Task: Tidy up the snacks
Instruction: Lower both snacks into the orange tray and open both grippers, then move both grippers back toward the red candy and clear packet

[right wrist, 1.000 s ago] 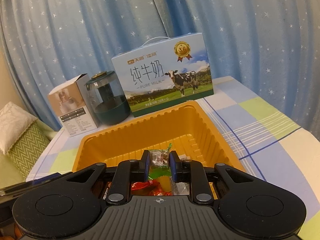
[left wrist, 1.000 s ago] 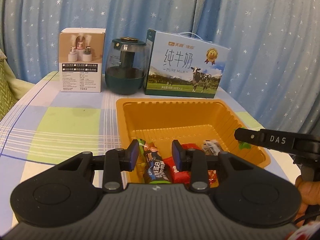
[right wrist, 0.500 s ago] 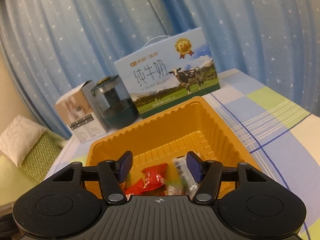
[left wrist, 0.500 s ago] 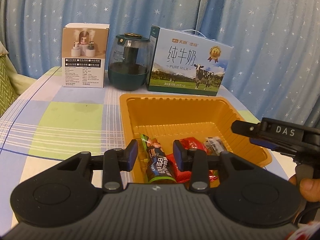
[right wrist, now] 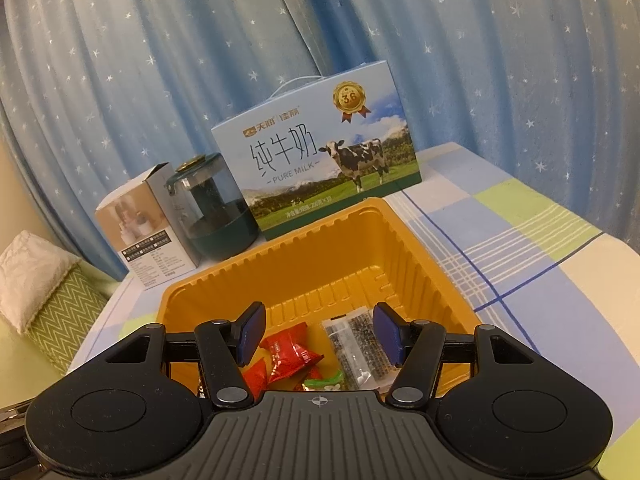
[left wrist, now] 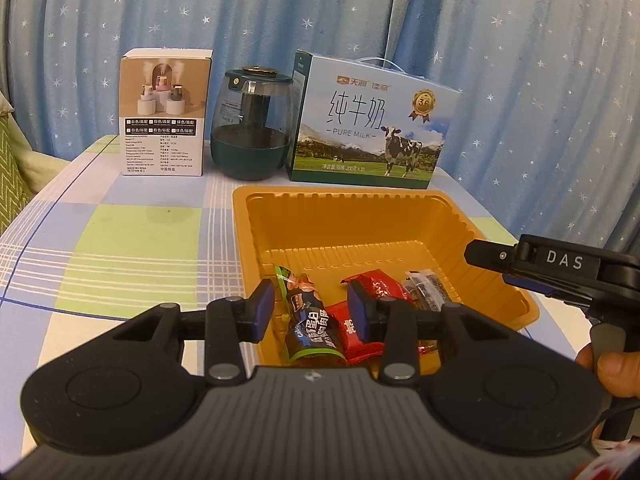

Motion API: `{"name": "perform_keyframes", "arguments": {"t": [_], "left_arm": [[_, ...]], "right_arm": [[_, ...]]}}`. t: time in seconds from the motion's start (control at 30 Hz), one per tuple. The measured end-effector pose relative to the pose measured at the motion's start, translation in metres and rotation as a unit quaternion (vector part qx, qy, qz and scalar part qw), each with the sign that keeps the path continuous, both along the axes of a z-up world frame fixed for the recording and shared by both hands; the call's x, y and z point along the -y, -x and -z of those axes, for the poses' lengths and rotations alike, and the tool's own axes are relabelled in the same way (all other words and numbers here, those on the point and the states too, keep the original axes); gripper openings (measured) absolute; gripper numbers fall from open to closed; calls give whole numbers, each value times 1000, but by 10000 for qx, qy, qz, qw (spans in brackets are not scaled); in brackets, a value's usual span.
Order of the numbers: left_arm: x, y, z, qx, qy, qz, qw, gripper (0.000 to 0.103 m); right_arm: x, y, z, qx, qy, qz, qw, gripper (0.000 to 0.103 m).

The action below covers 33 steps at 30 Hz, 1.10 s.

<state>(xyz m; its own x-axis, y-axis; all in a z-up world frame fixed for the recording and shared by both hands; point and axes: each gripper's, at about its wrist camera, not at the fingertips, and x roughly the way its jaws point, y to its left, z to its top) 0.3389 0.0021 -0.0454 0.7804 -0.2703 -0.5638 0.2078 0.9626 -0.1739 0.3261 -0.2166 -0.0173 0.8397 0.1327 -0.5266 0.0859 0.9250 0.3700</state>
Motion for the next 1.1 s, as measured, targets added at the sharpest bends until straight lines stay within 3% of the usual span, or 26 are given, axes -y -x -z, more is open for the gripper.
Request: {"name": "perform_keyframes", "arguments": {"t": [0.7,1.1], "left_arm": [[-15,43,-1,-73,-1,-142,9999,46],[-24,85,-1,-146,-54,-106,9998,60]], "right_arm": [[-3,49,-9,-5,344,-50,9994,60],[10,86,-17,-61,497,-16,9987,60]]}}
